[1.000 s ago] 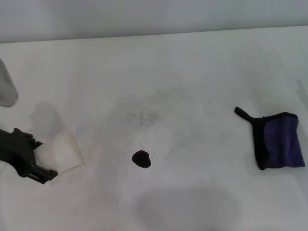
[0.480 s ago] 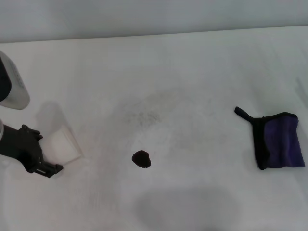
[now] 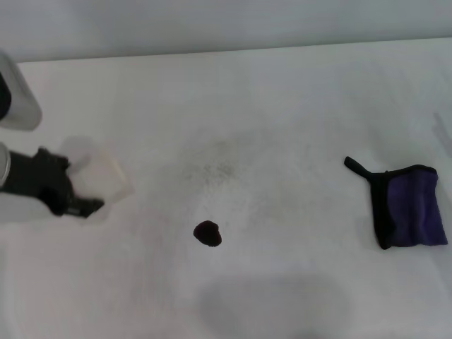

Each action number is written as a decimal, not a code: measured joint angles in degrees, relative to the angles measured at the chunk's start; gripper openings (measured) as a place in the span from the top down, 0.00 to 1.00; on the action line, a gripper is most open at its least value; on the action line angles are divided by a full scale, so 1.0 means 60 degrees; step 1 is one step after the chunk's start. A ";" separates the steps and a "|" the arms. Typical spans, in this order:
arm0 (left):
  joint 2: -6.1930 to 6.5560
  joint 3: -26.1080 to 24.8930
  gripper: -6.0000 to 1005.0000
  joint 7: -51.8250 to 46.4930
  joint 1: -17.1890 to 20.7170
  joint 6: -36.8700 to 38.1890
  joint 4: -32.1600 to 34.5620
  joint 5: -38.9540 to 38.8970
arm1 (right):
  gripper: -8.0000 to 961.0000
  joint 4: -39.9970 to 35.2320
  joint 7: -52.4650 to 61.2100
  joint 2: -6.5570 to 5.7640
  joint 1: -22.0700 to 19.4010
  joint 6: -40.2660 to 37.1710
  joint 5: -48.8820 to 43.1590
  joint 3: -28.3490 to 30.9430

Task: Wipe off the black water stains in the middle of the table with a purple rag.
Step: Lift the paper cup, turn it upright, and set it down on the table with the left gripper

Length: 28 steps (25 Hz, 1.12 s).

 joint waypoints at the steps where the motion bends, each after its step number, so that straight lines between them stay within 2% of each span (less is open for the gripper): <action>1: -0.0001 -0.0001 0.30 0.0091 0.0027 0.0169 0.0062 -0.0228 | 0.10 0.0017 0.0001 0.0002 0.0004 0.0000 0.0000 0.0000; 3: -0.0009 0.0004 0.31 0.0418 0.0146 0.0628 0.0165 -0.0904 | 0.10 0.0035 0.0003 0.0003 0.0010 0.0002 0.0002 0.0000; 9: -0.0031 0.0107 0.34 0.1917 0.0786 0.2793 0.0017 -0.4078 | 0.10 0.0126 0.0007 0.0004 0.0021 0.0039 0.0002 0.0000; 15: -0.0059 0.0732 0.37 0.4099 0.1290 0.4658 -0.1057 -0.7937 | 0.10 0.0132 0.0011 0.0004 0.0023 0.0045 0.0001 0.0000; 20: -0.0057 0.0782 0.37 0.5251 0.1510 0.4654 -0.2379 -1.0373 | 0.10 0.0132 0.0012 0.0004 -0.0009 0.0034 0.0000 0.0000; 25: -0.0074 0.1073 0.38 0.6801 0.1800 0.4195 -0.3336 -1.2353 | 0.10 0.0130 0.0012 0.0004 0.0007 0.0020 -0.0002 -0.0002; 26: -0.0074 0.1073 0.38 0.6801 0.1800 0.4195 -0.3336 -1.2353 | 0.10 0.0129 0.0012 0.0004 0.0011 0.0028 -0.0003 -0.0006; 27: -0.0083 0.1186 0.38 0.7538 0.1831 0.4011 -0.3915 -1.3141 | 0.10 0.0127 0.0012 0.0003 0.0016 0.0036 -0.0013 -0.0014; 28: -0.0083 0.1221 0.38 0.7699 0.1840 0.3978 -0.4104 -1.3317 | 0.10 0.0126 0.0012 0.0004 0.0018 0.0049 -0.0029 -0.0022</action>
